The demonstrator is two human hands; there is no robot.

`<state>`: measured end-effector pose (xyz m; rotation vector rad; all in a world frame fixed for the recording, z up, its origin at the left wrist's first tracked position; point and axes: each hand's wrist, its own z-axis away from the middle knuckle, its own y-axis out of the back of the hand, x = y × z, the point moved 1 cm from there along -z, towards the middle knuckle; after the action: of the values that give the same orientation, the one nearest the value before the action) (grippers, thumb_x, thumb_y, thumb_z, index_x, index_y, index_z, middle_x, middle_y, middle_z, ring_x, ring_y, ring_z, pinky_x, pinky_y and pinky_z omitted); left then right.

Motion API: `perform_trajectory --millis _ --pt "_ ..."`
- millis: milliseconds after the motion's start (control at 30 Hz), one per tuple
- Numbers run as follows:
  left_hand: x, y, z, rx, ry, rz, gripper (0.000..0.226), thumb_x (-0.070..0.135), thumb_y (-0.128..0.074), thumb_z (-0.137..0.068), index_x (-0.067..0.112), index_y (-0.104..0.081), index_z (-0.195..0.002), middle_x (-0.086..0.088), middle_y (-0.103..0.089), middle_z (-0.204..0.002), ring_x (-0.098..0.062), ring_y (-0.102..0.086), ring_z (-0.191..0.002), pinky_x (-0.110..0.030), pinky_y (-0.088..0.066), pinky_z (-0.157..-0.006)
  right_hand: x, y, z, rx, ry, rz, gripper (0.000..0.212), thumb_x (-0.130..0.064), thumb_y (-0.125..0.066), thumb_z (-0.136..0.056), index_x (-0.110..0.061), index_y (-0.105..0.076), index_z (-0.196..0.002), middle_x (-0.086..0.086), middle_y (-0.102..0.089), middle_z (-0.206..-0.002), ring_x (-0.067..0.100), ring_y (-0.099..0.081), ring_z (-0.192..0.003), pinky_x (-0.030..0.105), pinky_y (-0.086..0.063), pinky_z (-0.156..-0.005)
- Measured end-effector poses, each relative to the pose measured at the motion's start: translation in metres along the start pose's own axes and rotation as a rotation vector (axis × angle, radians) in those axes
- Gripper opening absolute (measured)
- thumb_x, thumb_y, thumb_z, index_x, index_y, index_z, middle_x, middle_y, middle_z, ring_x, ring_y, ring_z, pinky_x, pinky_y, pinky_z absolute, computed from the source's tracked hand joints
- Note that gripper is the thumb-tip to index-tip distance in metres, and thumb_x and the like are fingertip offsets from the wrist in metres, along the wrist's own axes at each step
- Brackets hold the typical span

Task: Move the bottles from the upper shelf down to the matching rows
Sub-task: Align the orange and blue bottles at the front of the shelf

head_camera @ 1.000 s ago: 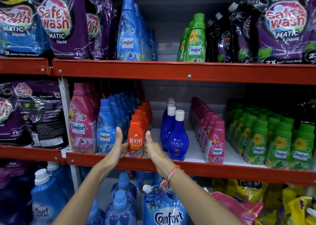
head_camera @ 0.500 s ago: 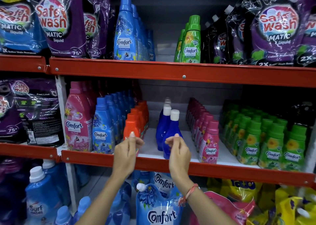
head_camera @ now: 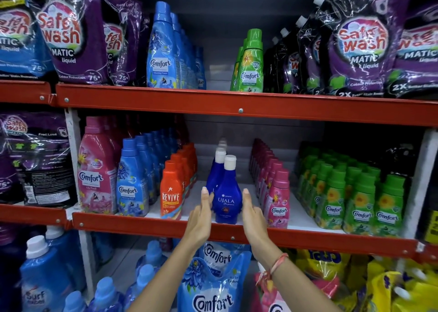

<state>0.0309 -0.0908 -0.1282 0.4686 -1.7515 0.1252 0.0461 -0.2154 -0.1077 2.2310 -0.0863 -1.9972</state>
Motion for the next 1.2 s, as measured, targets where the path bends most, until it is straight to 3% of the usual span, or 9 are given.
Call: perform_trajectory --millis 100,200,333,467,633,733,867,1067,1200 --pt "0.004 0.003 0.001 0.012 0.008 0.037 0.106 0.087 -0.006 -0.067 0.02 -0.039 -0.143 -0.005 -0.045 -0.147 -0.022 -0.049 -0.13 -0.043 -0.027 -0.116 -0.003 -0.001 -0.002 0.013 -0.009 0.024 0.055 -0.056 -0.024 -0.096 -0.015 -0.06 -0.093 0.008 -0.06 -0.094 0.016 -0.051 -0.08 0.031 -0.036 -0.08" --pt "0.0 0.009 0.0 0.047 -0.007 0.047 0.114 0.094 -0.006 -0.06 0.022 -0.042 -0.141 -0.008 -0.049 -0.144 -0.021 -0.052 -0.127 -0.046 -0.031 -0.114 0.0 -0.008 -0.007 0.002 -0.023 0.013 0.068 -0.06 -0.025 -0.094 -0.007 -0.066 -0.106 0.013 -0.069 -0.111 0.019 -0.059 -0.086 0.033 -0.04 -0.079" --pt "-0.001 0.019 0.001 0.061 0.008 0.069 0.099 0.081 -0.009 -0.072 0.017 -0.043 -0.141 -0.011 -0.053 -0.14 -0.022 -0.055 -0.124 -0.041 -0.033 -0.113 0.002 -0.018 -0.009 -0.013 -0.032 0.006 0.073 -0.065 -0.026 -0.09 -0.008 -0.067 -0.111 0.011 -0.071 -0.11 0.015 -0.058 -0.081 0.028 -0.043 -0.068" --pt "-0.006 0.024 0.0 0.049 -0.006 0.067 0.094 0.075 -0.009 -0.076 0.015 -0.04 -0.142 -0.012 -0.051 -0.141 -0.024 -0.053 -0.125 -0.035 -0.034 -0.11 0.003 -0.02 -0.008 -0.018 -0.006 -0.011 0.073 -0.063 -0.029 -0.091 -0.003 -0.068 -0.106 0.013 -0.071 -0.112 0.023 -0.067 -0.095 0.039 -0.049 -0.093" --pt "-0.012 0.024 -0.002 0.069 -0.001 0.025 0.091 0.075 -0.008 -0.079 0.018 -0.044 -0.14 -0.01 -0.054 -0.139 -0.022 -0.055 -0.123 -0.034 -0.035 -0.108 0.004 -0.018 -0.009 -0.027 0.022 -0.025 0.075 -0.06 -0.032 -0.092 0.005 -0.065 -0.11 0.021 -0.069 -0.114 0.03 -0.064 -0.109 0.046 -0.046 -0.098" --pt "-0.011 0.02 0.003 0.263 -0.127 -0.115 0.082 0.069 -0.008 -0.087 0.02 -0.057 -0.13 -0.005 -0.066 -0.125 -0.02 -0.057 -0.118 -0.028 -0.036 -0.097 0.005 -0.011 -0.004 0.028 0.103 -0.012 0.066 -0.05 -0.034 -0.096 0.006 -0.066 -0.107 0.015 -0.073 -0.096 0.027 -0.067 -0.096 0.043 -0.049 -0.091" --pt "0.003 0.005 0.019 0.507 -0.427 -0.151 0.063 0.053 -0.017 -0.095 0.018 -0.068 -0.11 0.007 -0.071 -0.102 -0.005 -0.063 -0.101 -0.016 -0.04 -0.084 0.01 0.004 0.0 0.141 0.269 -0.043 0.032 -0.039 -0.039 -0.098 -0.025 -0.067 -0.091 -0.008 -0.072 -0.089 0.008 -0.068 -0.091 0.029 -0.052 -0.087" --pt "0.012 -0.036 0.014 0.155 -0.264 0.091 0.053 0.057 -0.023 -0.092 0.026 -0.065 -0.099 0.003 -0.072 -0.095 -0.007 -0.067 -0.089 -0.034 -0.051 -0.089 0.019 0.041 -0.007 0.479 0.401 -0.054 0.026 -0.026 -0.041 -0.099 -0.014 -0.063 -0.095 -0.004 -0.061 -0.091 0.018 -0.06 -0.087 0.028 -0.044 -0.072" --pt "0.023 -0.071 0.008 -0.07 -0.033 0.045 0.08 0.071 -0.014 -0.082 0.018 -0.057 -0.124 -0.004 -0.066 -0.121 -0.014 -0.062 -0.107 -0.036 -0.041 -0.102 0.032 0.063 -0.019 0.567 0.297 -0.022 0.029 -0.027 -0.041 -0.098 -0.01 -0.056 -0.116 0.003 -0.051 -0.112 0.025 -0.046 -0.116 0.035 -0.037 -0.094"
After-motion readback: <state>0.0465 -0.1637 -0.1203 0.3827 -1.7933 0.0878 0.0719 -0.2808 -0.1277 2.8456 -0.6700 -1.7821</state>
